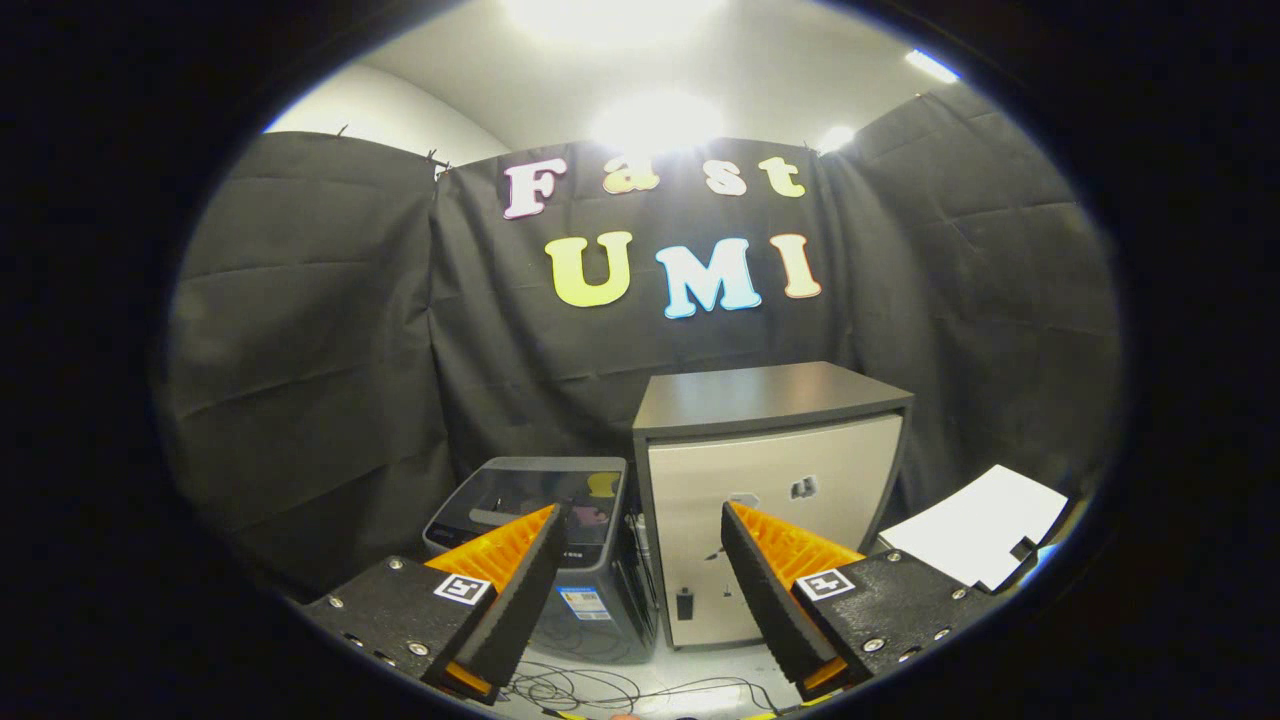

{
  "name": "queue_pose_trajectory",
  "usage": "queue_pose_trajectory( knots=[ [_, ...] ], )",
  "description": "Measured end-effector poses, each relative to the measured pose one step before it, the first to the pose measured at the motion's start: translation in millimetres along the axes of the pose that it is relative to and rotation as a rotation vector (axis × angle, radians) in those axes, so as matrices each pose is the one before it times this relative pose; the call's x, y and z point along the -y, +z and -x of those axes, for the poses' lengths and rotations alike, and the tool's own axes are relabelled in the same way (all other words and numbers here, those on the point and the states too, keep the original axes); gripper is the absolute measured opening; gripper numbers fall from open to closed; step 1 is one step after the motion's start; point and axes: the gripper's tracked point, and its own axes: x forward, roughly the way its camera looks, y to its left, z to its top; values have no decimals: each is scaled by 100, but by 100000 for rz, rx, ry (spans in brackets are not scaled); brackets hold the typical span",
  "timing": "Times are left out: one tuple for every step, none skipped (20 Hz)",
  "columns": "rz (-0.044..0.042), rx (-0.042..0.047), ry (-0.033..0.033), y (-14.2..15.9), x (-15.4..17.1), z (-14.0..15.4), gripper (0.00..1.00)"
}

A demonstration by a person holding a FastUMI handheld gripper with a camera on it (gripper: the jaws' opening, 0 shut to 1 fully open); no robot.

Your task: Put the clothes into the washing machine and then close the washing machine lid.

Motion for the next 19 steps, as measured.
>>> queue_pose_trajectory(
  knots=[
    [-562, 160, 261, 99, 448, 1359, 95],
    [19, 428, 517, 370, 88, 1235, 95],
    [1852, 284, -480, 393, 280, 1029, 95],
    [1835, 841, -953, 617, 471, 1065, 96],
    [1017, 1248, 1322, 541, -241, 692, 96],
    [988, 1719, 2023, 474, -491, 582, 95],
    [1432, 1247, 2364, 329, -477, 413, 95],
    [2030, 786, 1350, 228, -201, 351, 95],
    [1796, 766, 1374, 85, -76, 466, 95],
    [1628, 801, 622, 222, -220, 313, 96],
    [1126, 568, 137, 165, -225, 673, 95],
    [607, 654, 105, 190, -289, 522, 95],
    [921, 565, -749, 87, -225, 512, 95],
    [578, 147, -553, 53, -99, 576, 95],
    [113, -36, -183, -130, -463, 578, 96],
    [-24, 298, 135, -2, -435, 559, 96],
    [-40, 113, 74, -99, -418, 523, 96],
    [-440, -327, -229, -291, -228, 541, 96],
    [-934, -963, -306, -430, -143, 398, 96]
  ],
)
